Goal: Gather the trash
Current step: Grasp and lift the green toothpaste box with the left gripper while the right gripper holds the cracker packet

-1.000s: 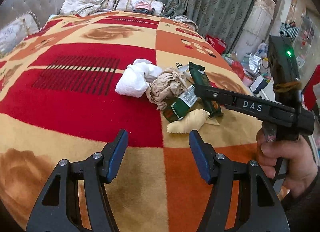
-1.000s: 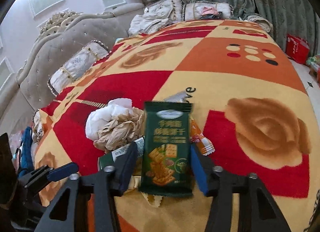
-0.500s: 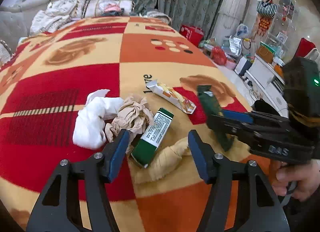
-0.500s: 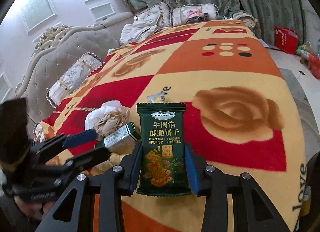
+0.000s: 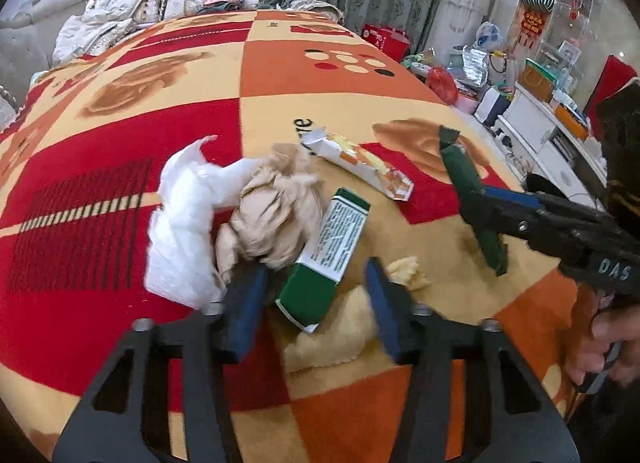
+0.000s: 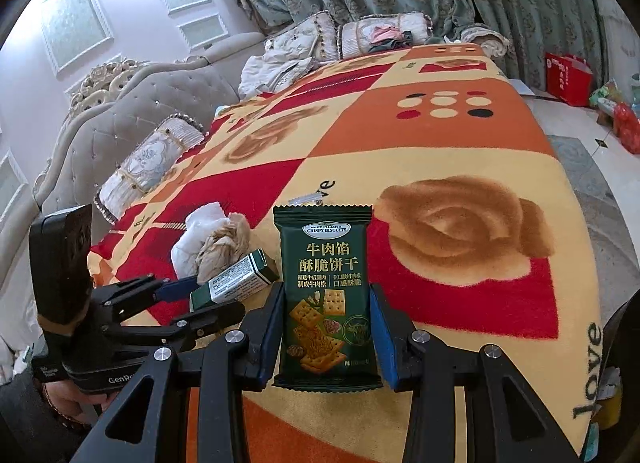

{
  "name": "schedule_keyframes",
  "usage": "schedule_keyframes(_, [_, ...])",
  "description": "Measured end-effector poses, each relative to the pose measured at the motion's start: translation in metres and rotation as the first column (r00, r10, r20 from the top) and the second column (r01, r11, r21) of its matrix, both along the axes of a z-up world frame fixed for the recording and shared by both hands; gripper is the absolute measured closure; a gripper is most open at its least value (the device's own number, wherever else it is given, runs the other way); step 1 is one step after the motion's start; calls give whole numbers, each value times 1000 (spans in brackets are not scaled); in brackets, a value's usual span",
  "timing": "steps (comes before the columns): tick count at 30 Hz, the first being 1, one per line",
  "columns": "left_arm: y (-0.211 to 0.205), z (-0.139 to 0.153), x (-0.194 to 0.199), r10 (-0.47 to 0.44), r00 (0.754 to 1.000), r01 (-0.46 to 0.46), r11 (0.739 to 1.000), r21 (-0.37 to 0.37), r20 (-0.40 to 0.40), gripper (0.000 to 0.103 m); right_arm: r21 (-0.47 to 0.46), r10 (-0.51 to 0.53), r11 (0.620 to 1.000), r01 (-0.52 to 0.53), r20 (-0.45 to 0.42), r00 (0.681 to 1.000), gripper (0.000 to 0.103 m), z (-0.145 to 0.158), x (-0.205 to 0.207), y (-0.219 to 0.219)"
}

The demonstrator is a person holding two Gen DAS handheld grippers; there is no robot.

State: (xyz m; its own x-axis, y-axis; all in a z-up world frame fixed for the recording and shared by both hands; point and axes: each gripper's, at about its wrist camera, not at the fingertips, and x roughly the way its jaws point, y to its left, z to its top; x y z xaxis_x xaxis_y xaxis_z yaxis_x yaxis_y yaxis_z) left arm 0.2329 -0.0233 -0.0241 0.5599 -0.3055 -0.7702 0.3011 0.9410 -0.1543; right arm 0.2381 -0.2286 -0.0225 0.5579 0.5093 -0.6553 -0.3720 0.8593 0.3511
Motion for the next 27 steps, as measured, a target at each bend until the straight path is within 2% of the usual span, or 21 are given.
schedule_keyframes(7, [-2,6,-3,13,1000,-13,1000,-6,-13,80,10,-9,1000,9,5,1000,64,2,-2,-5])
schedule_keyframes(12, [6,26,-38,8,1000,-6,998,-65,25,80,31,-27,999,27,20,999,64,8,-6,-15])
schedule_keyframes(15, [15,40,-53,26,999,-21,992,-125,38,80,41,-34,999,32,31,999,64,12,-11,-23])
schedule_keyframes(16, [16,46,-59,30,998,-22,990,-136,51,84,43,-35,999,34,34,999,64,13,-14,-25])
schedule_keyframes(21, [4,49,-61,17,997,-14,999,-35,73,85,45,-39,998,37,51,998,64,20,-30,-41])
schedule_keyframes(23, [2,48,-60,33,992,-37,999,25,121,84,46,-44,998,42,54,998,64,21,-36,-46])
schedule_keyframes(27, [3,35,-42,39,996,-43,998,44,82,69,40,-49,998,47,59,997,64,22,-45,-54])
